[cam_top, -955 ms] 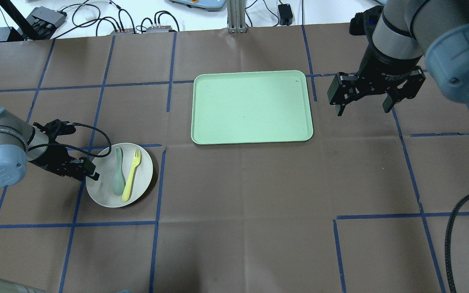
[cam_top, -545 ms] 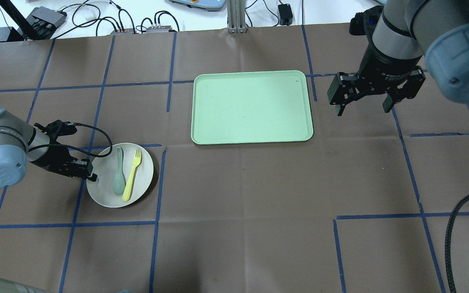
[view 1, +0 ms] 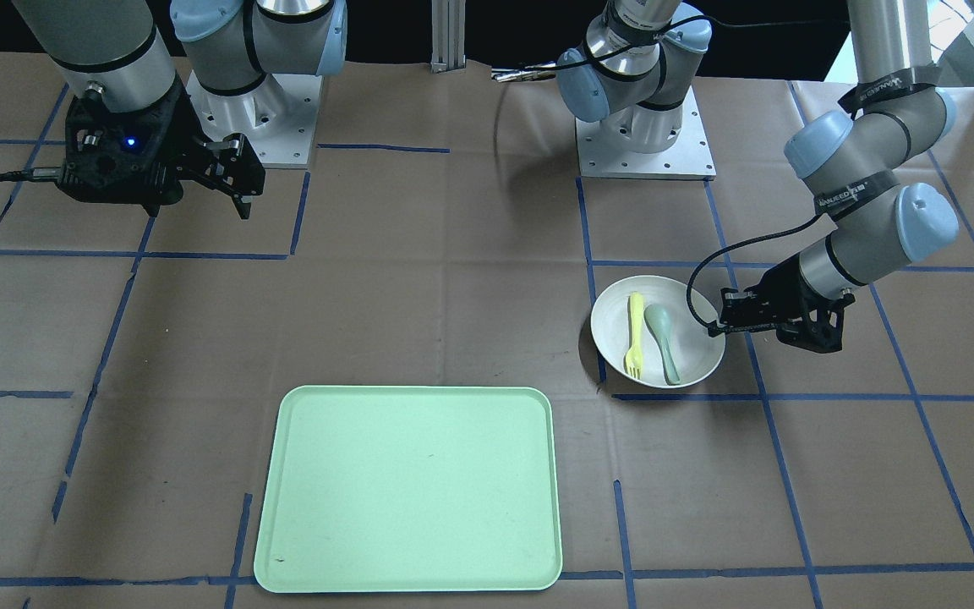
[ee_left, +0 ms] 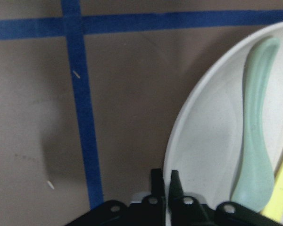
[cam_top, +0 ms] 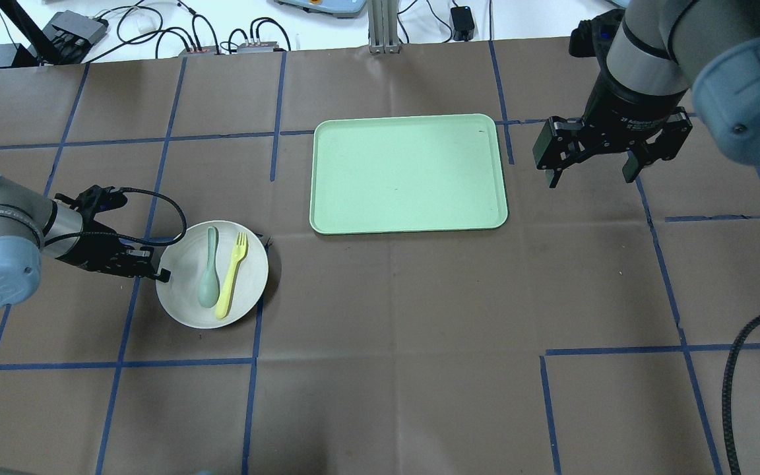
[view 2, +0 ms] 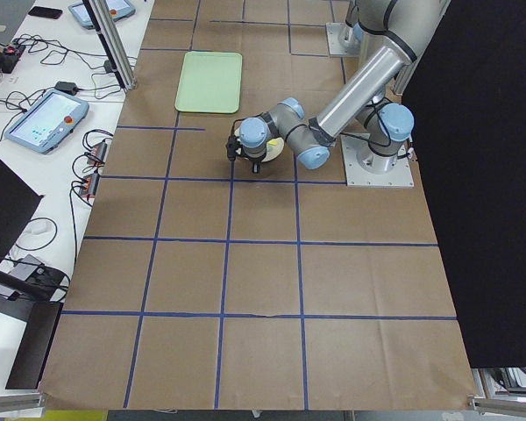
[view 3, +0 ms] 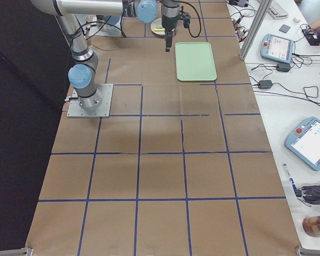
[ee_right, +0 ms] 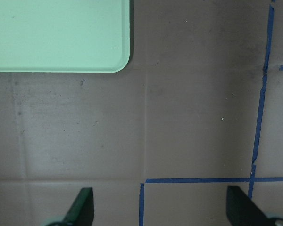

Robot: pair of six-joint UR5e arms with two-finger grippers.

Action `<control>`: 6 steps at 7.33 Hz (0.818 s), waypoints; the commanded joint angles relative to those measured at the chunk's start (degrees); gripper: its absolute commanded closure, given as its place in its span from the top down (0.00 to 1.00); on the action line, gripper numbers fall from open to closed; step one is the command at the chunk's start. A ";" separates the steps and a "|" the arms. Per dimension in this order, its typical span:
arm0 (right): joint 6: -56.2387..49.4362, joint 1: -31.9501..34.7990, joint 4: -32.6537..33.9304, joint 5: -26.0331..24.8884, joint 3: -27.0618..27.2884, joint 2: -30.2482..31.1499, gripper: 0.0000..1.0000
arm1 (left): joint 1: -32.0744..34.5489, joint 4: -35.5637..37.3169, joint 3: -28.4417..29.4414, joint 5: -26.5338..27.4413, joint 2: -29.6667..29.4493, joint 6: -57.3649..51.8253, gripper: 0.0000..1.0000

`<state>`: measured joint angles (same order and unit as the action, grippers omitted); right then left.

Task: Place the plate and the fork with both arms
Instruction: 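Slide the white plate with the left gripper onto the green tray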

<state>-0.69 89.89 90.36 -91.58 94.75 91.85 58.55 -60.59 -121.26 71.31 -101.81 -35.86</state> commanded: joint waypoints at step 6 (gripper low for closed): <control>0.07 -0.06 -0.01 0.00 0.00 0.00 1.00 | 29.48 -0.49 19.15 -6.36 -9.05 33.21 0.00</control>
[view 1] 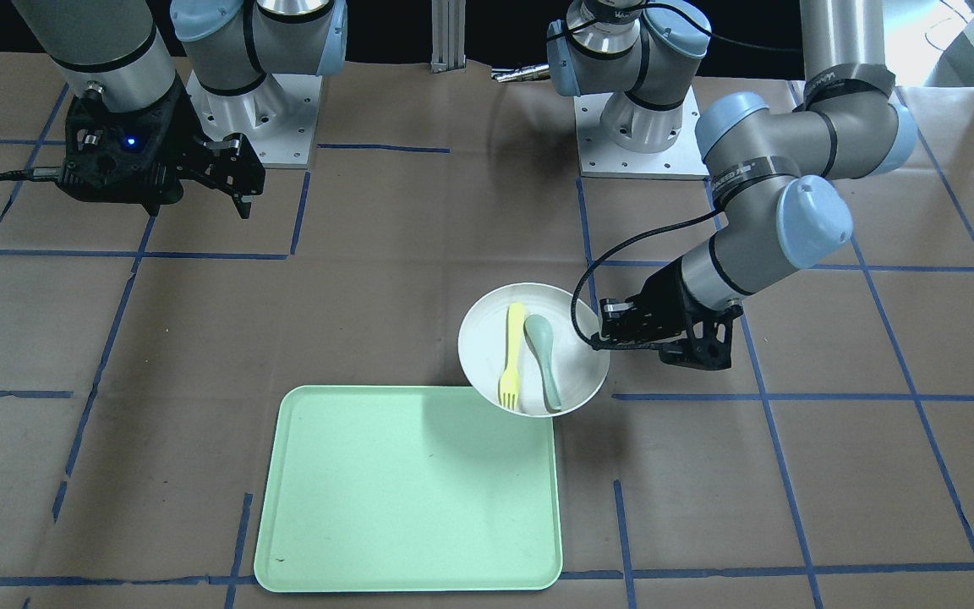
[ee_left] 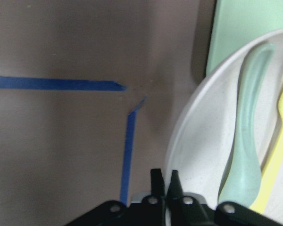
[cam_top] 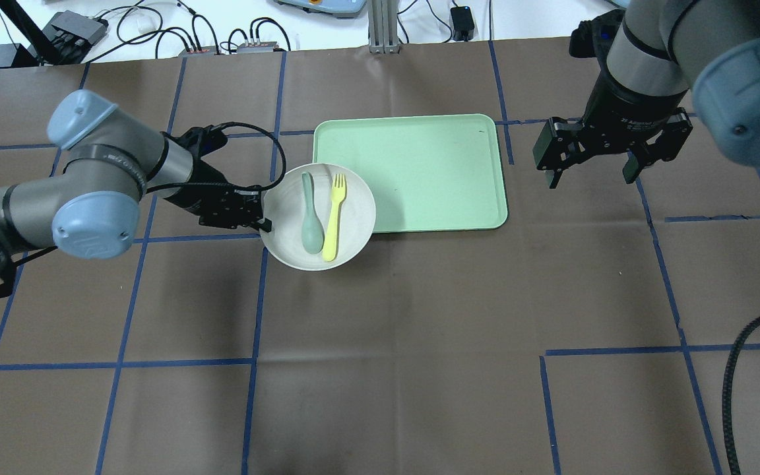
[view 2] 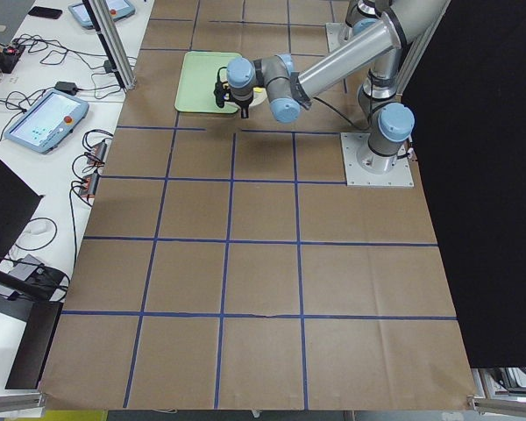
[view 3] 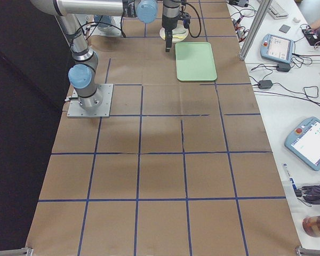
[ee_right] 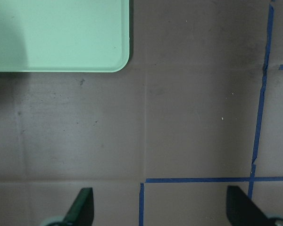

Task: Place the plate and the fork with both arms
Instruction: 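Slide the white plate with the left gripper onto the green tray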

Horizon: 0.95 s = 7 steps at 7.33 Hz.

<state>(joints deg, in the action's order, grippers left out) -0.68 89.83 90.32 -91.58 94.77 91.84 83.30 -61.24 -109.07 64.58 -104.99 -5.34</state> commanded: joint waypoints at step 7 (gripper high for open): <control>0.06 -0.10 -0.06 0.00 -0.03 0.00 1.00 | 10.56 0.07 27.93 0.46 -25.61 5.16 0.06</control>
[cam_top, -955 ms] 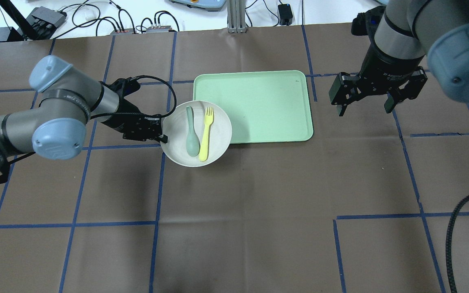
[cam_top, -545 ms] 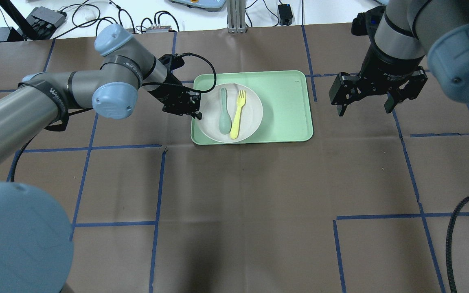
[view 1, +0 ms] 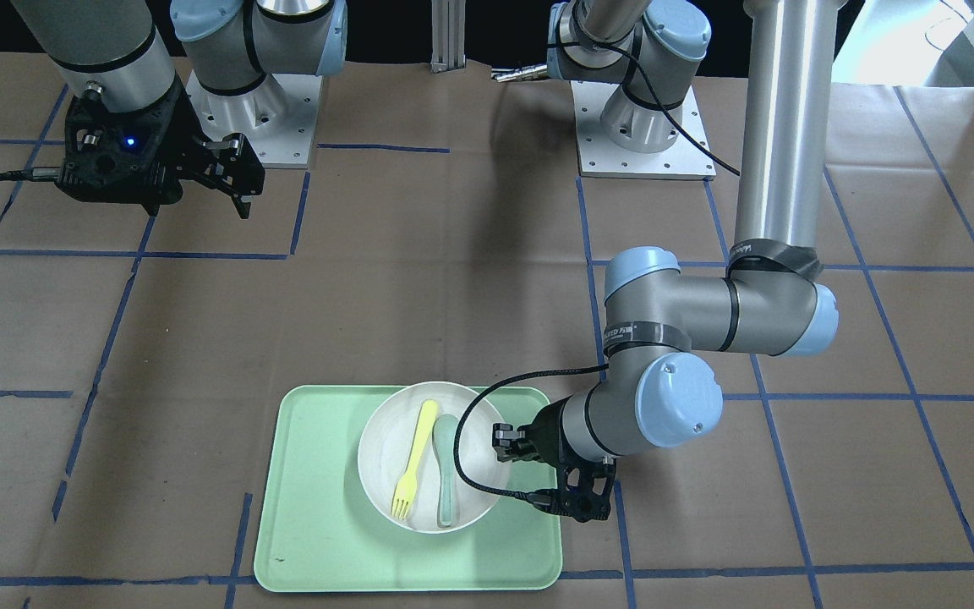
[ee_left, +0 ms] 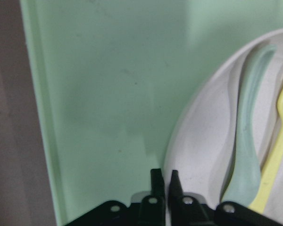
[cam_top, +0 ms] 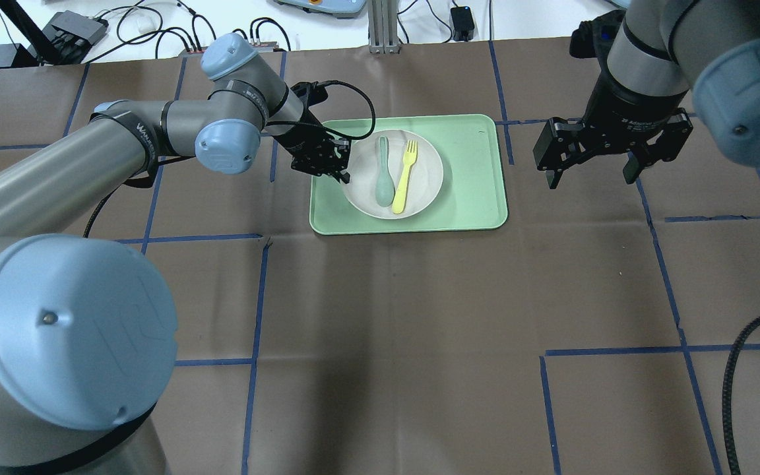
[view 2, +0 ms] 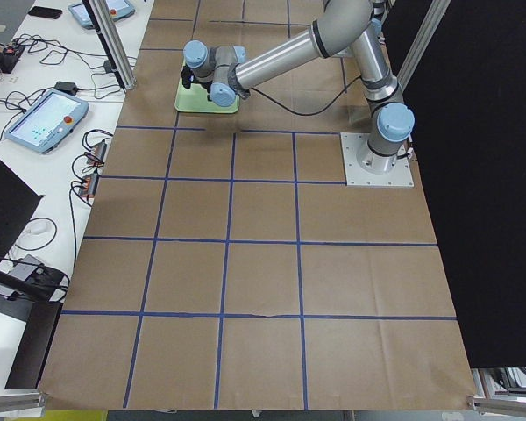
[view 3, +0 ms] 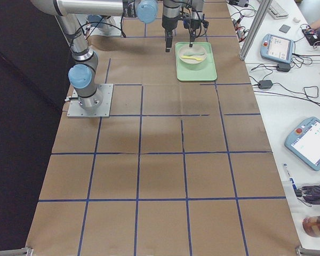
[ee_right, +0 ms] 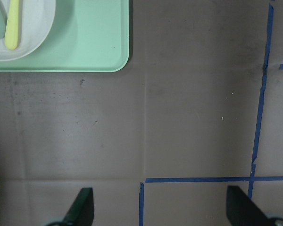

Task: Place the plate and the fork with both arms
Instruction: 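Slide the white plate with the left gripper onto the green tray, then release the plate and raise the left gripper back toward its start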

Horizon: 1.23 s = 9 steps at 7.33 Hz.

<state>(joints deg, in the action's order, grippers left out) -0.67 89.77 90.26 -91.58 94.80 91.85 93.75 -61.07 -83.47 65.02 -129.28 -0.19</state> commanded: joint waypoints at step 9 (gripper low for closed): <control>-0.13 0.23 0.96 0.18 -0.06 -0.26 1.00 | -0.58 -5.01 -10.53 7.63 16.54 0.02 1.00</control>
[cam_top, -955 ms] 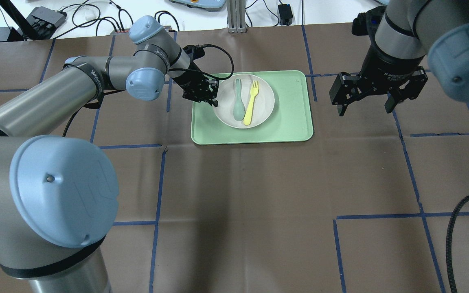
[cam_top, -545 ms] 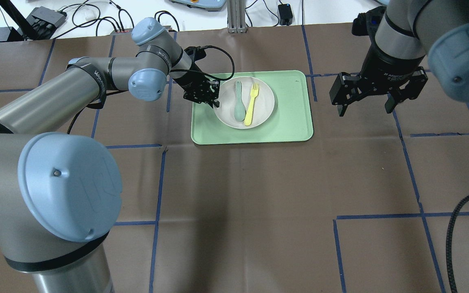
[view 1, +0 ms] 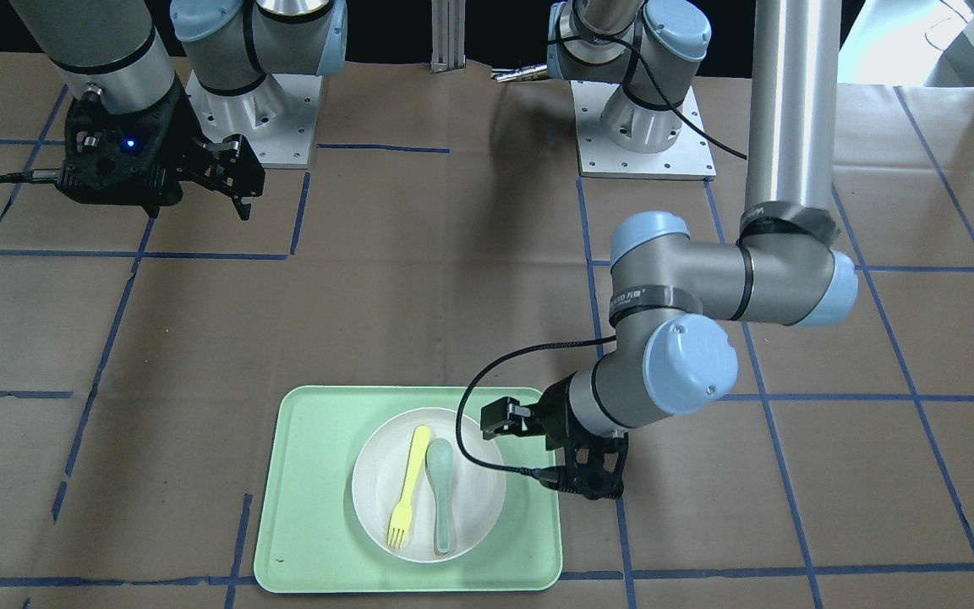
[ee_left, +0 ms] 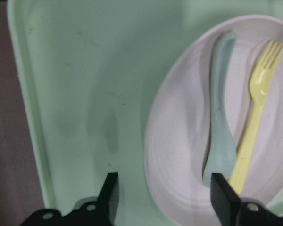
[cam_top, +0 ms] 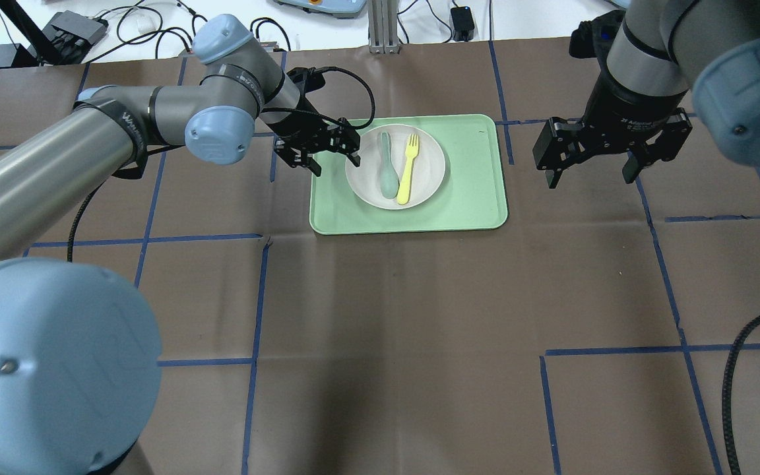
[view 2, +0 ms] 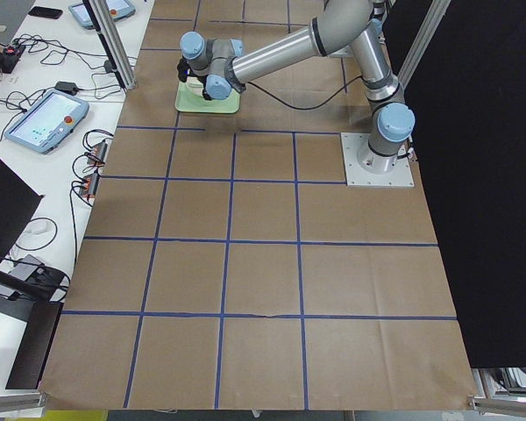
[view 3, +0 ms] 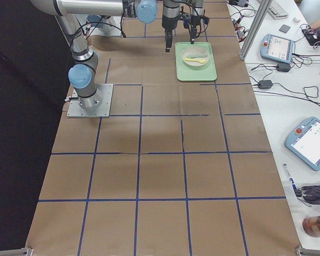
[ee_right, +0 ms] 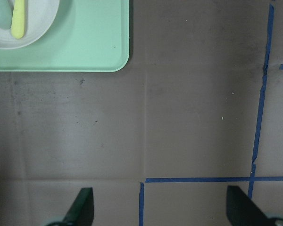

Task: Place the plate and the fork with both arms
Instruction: 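Release the plate and raise the left gripper back toward its start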

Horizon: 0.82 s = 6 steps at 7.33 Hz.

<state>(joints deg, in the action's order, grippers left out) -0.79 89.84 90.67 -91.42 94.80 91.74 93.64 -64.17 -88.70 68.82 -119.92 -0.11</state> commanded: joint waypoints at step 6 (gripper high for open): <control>0.35 0.60 5.39 0.71 -0.58 -0.77 1.00 | -0.83 -31.70 -7.45 22.67 34.91 -1.82 1.00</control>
<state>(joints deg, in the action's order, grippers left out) -0.68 90.29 94.87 -90.79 94.42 91.38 92.82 -92.60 -96.16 88.72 -88.32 -1.27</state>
